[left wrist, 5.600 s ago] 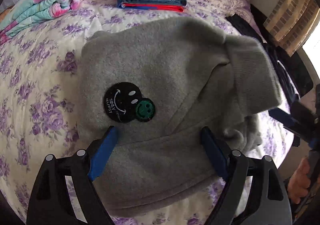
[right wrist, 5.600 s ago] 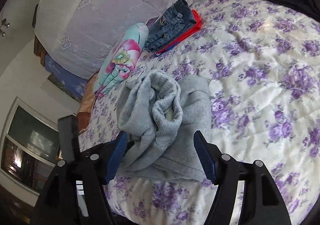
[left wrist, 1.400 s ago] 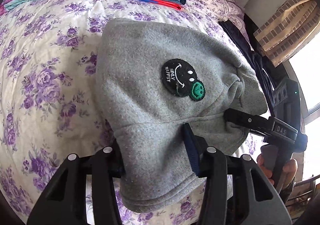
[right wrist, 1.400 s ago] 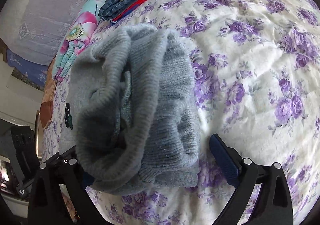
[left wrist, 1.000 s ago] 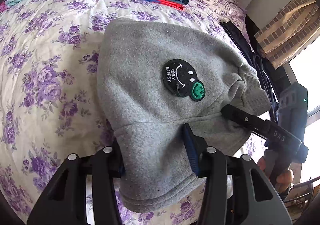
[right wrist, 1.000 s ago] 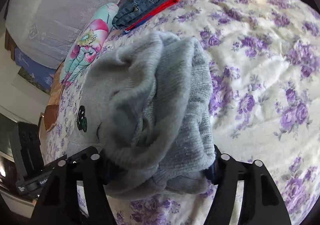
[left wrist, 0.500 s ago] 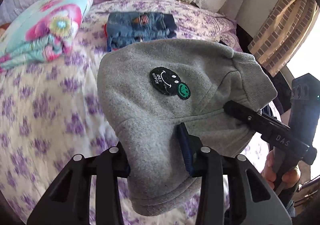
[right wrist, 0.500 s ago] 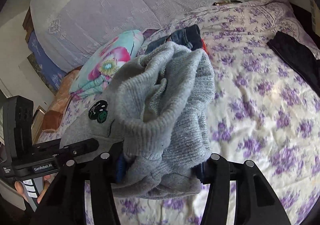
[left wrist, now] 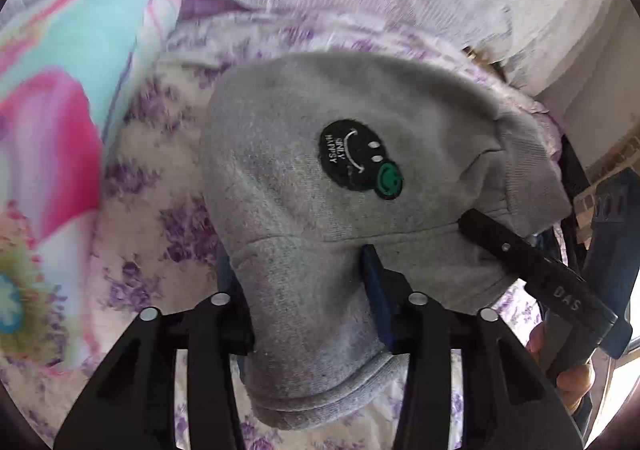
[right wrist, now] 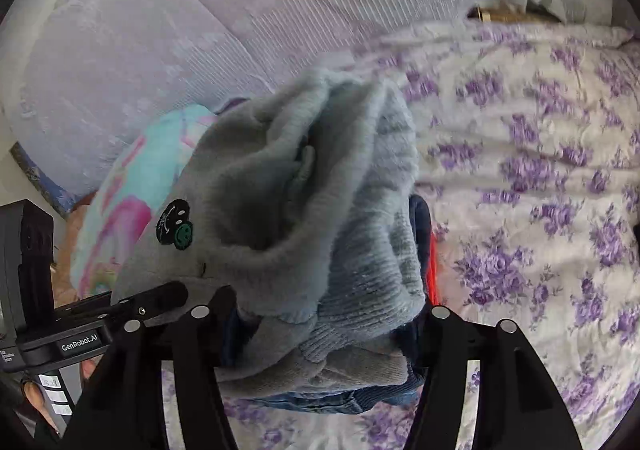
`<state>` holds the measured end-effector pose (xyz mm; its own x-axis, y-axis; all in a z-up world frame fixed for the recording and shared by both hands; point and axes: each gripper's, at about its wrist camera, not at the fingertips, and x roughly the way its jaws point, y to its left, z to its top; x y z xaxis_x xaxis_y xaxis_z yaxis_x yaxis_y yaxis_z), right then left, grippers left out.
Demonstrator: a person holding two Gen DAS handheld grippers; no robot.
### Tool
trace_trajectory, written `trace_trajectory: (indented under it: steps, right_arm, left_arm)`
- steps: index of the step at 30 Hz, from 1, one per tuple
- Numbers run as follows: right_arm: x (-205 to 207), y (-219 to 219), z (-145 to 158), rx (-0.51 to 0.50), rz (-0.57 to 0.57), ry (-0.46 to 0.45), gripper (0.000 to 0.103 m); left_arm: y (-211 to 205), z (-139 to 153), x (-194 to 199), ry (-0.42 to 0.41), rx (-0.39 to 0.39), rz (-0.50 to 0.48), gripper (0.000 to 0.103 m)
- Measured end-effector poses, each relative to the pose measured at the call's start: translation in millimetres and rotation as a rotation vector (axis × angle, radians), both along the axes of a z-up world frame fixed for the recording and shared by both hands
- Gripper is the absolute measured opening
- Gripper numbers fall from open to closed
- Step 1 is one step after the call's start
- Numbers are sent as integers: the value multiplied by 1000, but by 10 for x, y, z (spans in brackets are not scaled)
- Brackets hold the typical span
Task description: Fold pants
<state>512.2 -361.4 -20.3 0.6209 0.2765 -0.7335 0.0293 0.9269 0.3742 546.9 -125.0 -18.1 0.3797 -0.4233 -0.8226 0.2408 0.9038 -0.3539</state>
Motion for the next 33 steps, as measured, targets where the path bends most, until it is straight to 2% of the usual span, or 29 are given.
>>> trace_trajectory:
  steps: [2,4,5,7,9,10,11,12,14,16,17,19,21,23,26,30,33]
  right_arm:
    - [-73,10,3,13,13,-57,76]
    - [-100,20,36,30,8,-79,80]
    - [-115,37,76,24,-2,-86,80]
    - [-164,55,228,-18,-33,-98,81]
    - [-328,58,472,-60,-69,-141,81]
    - [-423,36,626,-86,-95,-175,82]
    - [-561,35,805,-118,-119,-211,88]
    - [-726,23,974,-146,-137,-243,94]
    - [-1107,51,1302,-208,-157,-285,99]
    - [-1549,110,1540,-245,-165,-289,99]
    - [-1778,142,1596,-252,-169,-280,99]
    - [-2264,214,1574,-257,-180,-217,99]
    - [-2729,303,1396,-243,-166,-152,99]
    - [-3172,457,1151,-242,-113,-134,99]
    - [-3758,723,810,-350,-109,-150,99]
    - [-4286,964,684,-461,-133,-181,99]
    - [-4481,1008,783,-474,-156,-200,99]
  left_arm:
    - [67,-44,-11,-60,-70,-31,57]
    - [102,-16,11,-54,-103,-64,65]
    - [123,20,22,-53,-106,-61,68]
    - [155,179,-24,-95,-54,-19,83]
    - [211,385,-185,-149,-29,-5,84]
    - [254,503,-289,-173,-16,0,84]
    - [304,628,-407,-205,-2,8,85]
    - [354,748,-558,-238,8,8,88]
    - [441,985,-949,-306,44,13,95]
    - [498,1171,-1438,-375,82,5,98]
    - [499,1235,-1710,-405,126,14,98]
    - [507,1295,-2221,-443,197,34,98]
    - [556,1263,-2775,-451,243,77,98]
    - [637,1166,-3278,-447,212,93,98]
    - [744,963,-3900,-431,175,148,98]
    - [745,765,-4390,-420,180,173,98]
    - [620,763,-4549,-422,202,138,98]
